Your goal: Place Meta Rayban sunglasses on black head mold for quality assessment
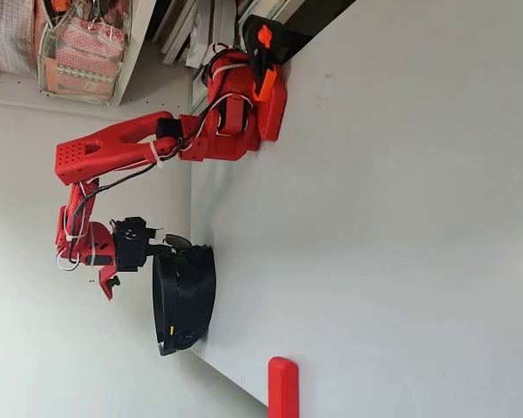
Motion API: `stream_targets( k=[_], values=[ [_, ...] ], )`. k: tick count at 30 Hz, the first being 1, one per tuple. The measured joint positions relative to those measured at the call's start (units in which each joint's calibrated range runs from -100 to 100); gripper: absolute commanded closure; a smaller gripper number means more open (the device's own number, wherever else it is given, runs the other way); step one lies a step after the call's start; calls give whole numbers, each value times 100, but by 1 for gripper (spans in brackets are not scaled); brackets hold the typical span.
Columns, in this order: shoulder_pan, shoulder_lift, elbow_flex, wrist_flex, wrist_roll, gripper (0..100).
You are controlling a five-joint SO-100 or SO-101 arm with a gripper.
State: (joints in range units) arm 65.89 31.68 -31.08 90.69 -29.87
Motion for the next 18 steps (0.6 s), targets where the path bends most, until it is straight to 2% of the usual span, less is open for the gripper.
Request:
stream_targets(
  k=[18],
  values=[
    [21, 134, 0, -389, -98, 7]
  ],
)
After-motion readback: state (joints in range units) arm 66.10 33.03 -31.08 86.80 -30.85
